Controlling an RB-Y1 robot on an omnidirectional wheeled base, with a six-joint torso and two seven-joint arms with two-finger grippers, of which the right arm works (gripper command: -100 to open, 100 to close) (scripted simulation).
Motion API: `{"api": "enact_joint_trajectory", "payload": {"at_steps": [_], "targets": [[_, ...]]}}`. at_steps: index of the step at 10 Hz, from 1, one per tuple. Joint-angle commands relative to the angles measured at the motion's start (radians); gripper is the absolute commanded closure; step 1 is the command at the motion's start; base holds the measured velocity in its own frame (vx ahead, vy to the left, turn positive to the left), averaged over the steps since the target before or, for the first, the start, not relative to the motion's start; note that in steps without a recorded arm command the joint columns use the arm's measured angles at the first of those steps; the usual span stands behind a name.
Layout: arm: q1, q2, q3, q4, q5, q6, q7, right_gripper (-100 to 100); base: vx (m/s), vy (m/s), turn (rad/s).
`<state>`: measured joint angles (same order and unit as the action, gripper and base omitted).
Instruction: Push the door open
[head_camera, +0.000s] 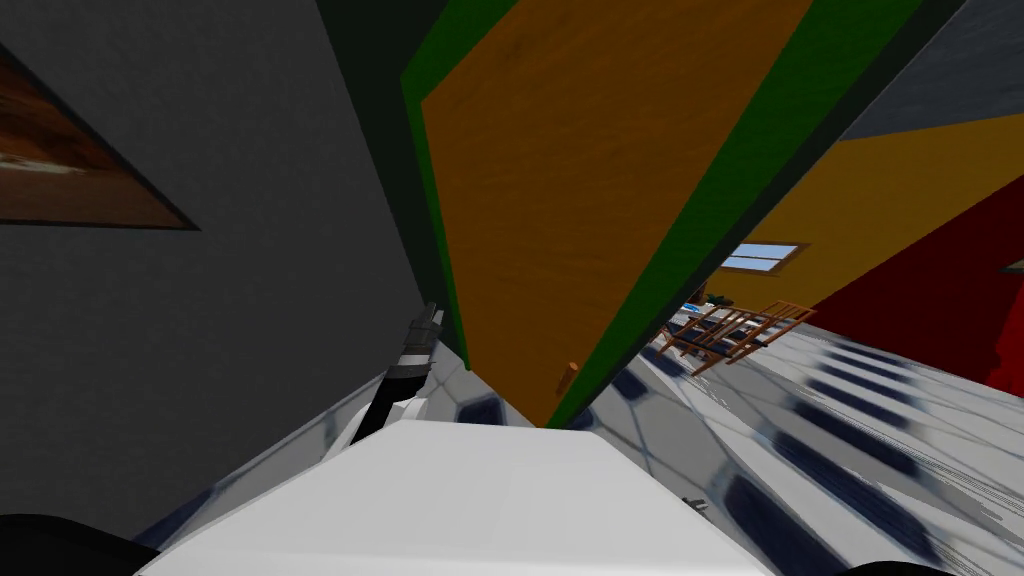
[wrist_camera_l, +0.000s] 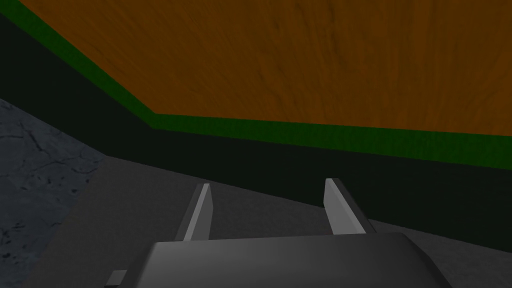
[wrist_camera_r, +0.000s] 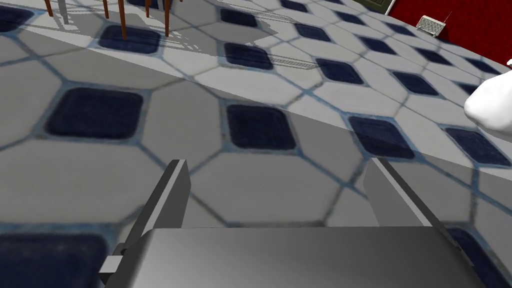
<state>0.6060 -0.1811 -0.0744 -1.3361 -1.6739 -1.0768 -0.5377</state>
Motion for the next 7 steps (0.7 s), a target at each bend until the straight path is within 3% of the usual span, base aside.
{"api": "enact_joint_trajectory", "payload": {"at_steps": [1, 7], "targets": [[-0.004, 0.000, 0.003, 0.025, -0.038, -0.020, -0.018, -100, 0.158, 0.104, -0.219], [-0.013, -0.008, 0.008, 0.088, -0.150, -0.069, -0.063, -100, 0.130, 0.078, -0.133]]}}
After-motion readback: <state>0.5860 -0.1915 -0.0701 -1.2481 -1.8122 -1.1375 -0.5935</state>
